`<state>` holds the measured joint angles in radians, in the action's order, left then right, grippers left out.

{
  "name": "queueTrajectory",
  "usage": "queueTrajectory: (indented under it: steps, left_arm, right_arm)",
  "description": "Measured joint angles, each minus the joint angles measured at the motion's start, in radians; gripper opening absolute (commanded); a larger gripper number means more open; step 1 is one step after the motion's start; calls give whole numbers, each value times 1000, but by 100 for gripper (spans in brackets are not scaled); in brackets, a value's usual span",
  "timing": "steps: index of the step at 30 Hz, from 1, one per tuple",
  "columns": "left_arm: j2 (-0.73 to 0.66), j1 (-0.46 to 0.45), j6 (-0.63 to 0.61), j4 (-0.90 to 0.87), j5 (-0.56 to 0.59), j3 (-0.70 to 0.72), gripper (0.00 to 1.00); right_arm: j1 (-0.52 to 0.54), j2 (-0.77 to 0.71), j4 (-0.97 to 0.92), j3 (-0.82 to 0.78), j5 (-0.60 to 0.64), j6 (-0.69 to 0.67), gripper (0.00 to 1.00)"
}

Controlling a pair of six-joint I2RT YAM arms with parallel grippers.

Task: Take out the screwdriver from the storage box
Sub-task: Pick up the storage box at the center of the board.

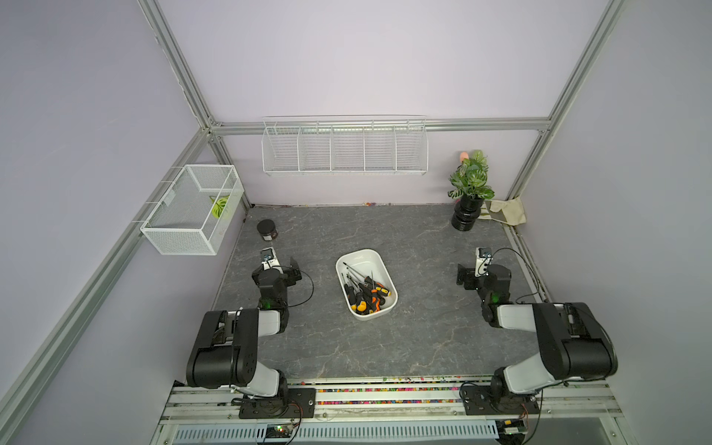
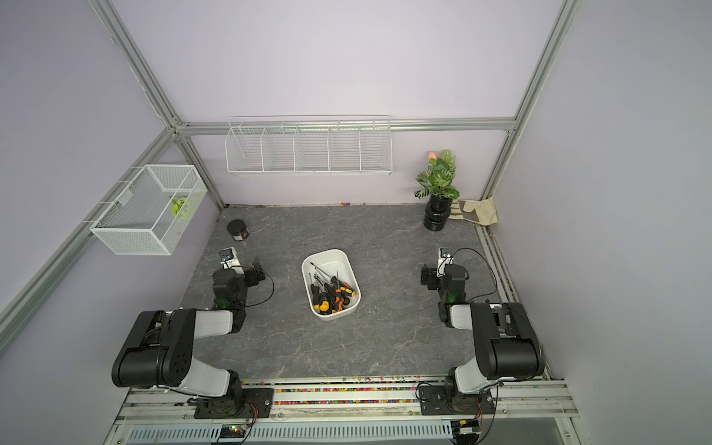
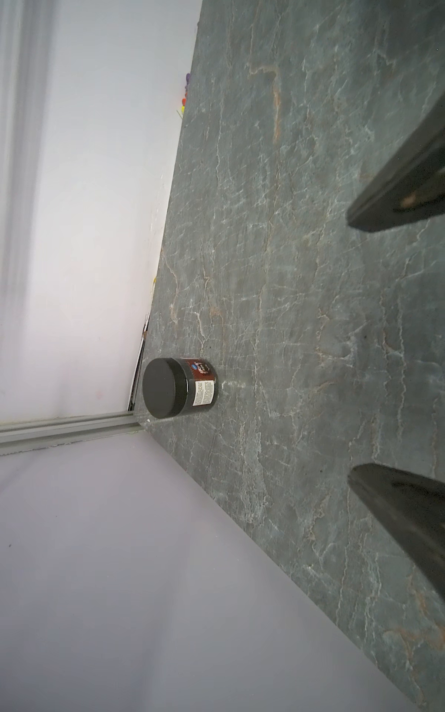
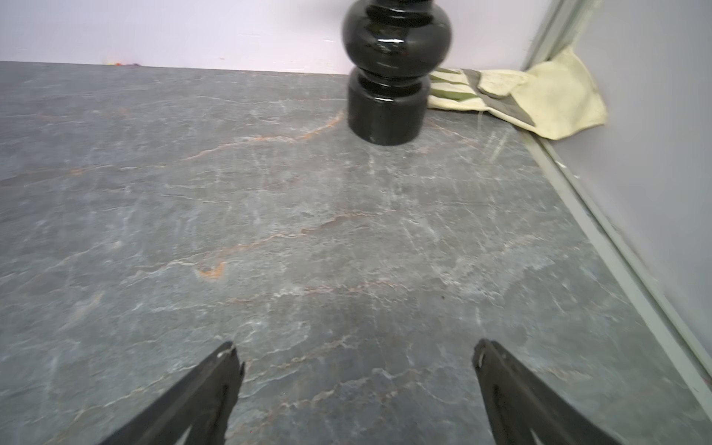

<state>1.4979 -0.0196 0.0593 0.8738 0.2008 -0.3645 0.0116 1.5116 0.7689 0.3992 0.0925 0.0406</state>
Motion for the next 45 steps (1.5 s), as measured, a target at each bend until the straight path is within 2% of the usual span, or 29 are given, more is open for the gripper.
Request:
queueTrajectory:
  steps: [5, 9, 12, 16, 21, 27, 36, 45]
  left_arm:
    - [-118, -26, 43, -292, 84, -146, 99]
    - [-211, -84, 135, -510, 144, -303, 100]
    - [-234, -134, 216, -683, 153, -412, 100]
    - [-266, -204, 279, -879, 108, -467, 100]
    - [-265, -318, 337, -1094, 62, -547, 99]
    - [-239, -404, 430, -1197, -1, -563, 92]
    - [-94, -500, 520, -1199, -24, -550, 80]
    - [60, -521, 560, -1219, 3, -605, 60]
  right_arm:
    - [1, -126, -96, 8, 42, 27, 99]
    - [18, -272, -341, 106, 67, 51, 99]
    - [68, -338, -513, 220, 91, 58, 99]
    - [158, -356, -738, 363, 100, 72, 99]
    - [271, -285, -965, 517, 84, 79, 99]
    - [372, -208, -1121, 571, 26, 113, 99]
    - [520, -187, -1217, 607, 14, 135, 96]
    - [544, -182, -1238, 607, -2, 143, 94]
